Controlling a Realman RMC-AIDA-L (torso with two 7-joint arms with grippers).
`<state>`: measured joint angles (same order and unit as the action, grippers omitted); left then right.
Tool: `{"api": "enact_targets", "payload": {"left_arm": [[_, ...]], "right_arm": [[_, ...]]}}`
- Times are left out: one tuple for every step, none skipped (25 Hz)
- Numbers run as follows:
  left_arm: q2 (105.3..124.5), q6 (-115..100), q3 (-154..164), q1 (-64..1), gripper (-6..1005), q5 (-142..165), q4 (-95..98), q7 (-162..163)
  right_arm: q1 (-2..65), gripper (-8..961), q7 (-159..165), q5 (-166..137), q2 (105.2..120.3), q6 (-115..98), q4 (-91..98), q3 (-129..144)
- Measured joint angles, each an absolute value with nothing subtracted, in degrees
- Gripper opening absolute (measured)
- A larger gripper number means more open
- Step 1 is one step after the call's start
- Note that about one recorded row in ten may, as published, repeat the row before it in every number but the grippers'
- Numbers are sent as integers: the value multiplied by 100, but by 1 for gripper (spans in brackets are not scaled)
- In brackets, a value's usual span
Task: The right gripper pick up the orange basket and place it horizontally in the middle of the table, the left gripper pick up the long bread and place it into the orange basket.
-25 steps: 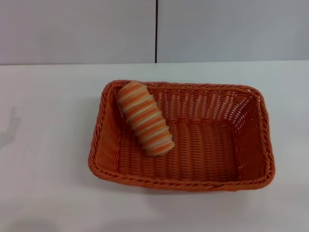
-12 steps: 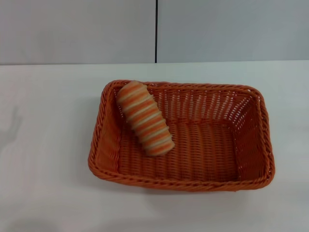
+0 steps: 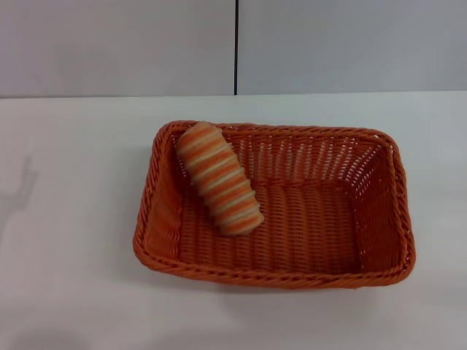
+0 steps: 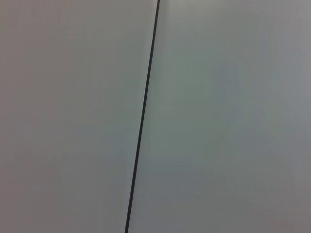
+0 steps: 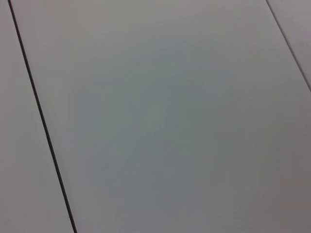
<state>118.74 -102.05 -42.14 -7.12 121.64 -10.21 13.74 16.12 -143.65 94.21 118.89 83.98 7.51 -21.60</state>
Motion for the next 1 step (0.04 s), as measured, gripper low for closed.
{"api": "enact_targets", "payload": {"left_arm": [[11874, -10192, -4217, -722, 834, 12164, -1020, 1384]], "right_arm": [[1612, 542, -14364, 9424, 11889, 8400, 745, -2162]]}}
